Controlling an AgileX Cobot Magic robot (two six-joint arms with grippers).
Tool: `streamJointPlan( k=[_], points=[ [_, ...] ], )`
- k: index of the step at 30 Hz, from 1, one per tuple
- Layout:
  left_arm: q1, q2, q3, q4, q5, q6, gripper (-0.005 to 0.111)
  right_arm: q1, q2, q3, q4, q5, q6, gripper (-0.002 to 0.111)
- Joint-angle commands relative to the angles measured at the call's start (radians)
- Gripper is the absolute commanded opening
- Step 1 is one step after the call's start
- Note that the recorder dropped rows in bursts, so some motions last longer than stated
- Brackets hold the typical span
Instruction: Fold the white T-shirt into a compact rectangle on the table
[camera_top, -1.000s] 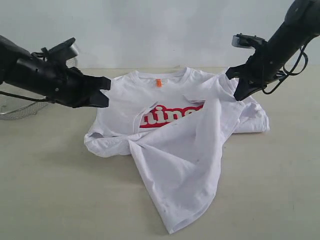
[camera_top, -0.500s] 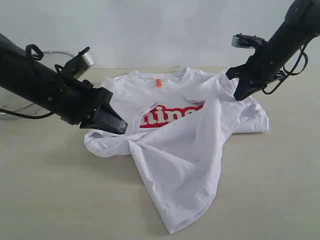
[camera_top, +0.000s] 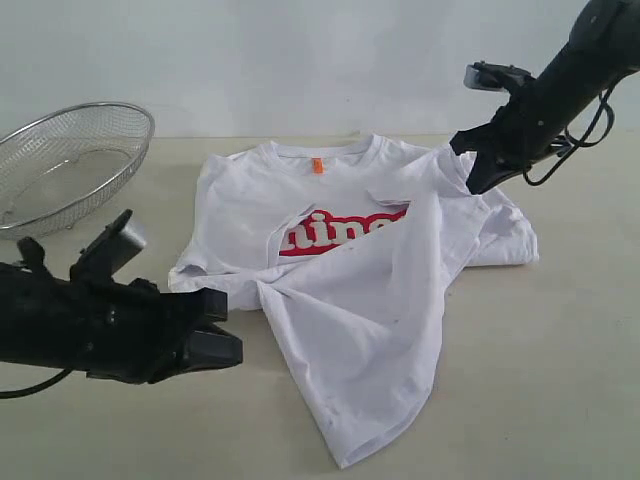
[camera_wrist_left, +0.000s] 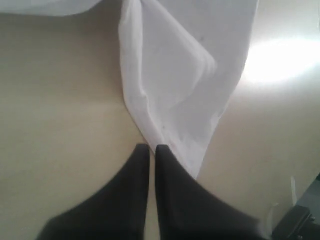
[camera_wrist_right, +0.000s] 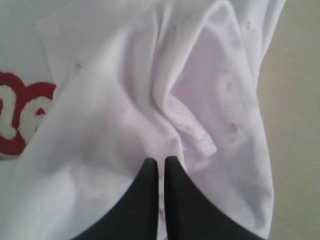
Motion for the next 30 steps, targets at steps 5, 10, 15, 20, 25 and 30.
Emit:
streamJointPlan(
  k=[5, 10, 15, 20, 25, 30],
  points=[
    [-0.006, 0.258, -0.118, -0.018, 0.106, 0.033, 0.03, -0.001, -0.02, -0.005, 0.028, -0.009, -0.01, 0.0],
    [-0.006, 0.36, -0.193, -0.018, 0.157, -0.006, 0.063, -0.001, -0.02, -0.005, 0.028, -0.005, -0.01, 0.0],
    [-0.006, 0.379, -0.229, 0.017, 0.12, -0.013, 0.052, -0.001, -0.02, -0.005, 0.028, -0.005, -0.01, 0.0],
    [-0.006, 0.379, -0.269, 0.048, 0.014, -0.013, 0.049, -0.001, -0.02, -0.005, 0.032, -0.005, -0.01, 0.0],
    [-0.006, 0.387, -0.304, 0.049, 0.023, -0.013, 0.049, -0.001, -0.02, -0.005, 0.032, -0.005, -0.01, 0.0],
    [-0.006, 0.45, -0.323, 0.06, 0.109, -0.022, 0.049, -0.001, -0.02, -0.005, 0.034, -0.008, -0.012, 0.0]
  ],
)
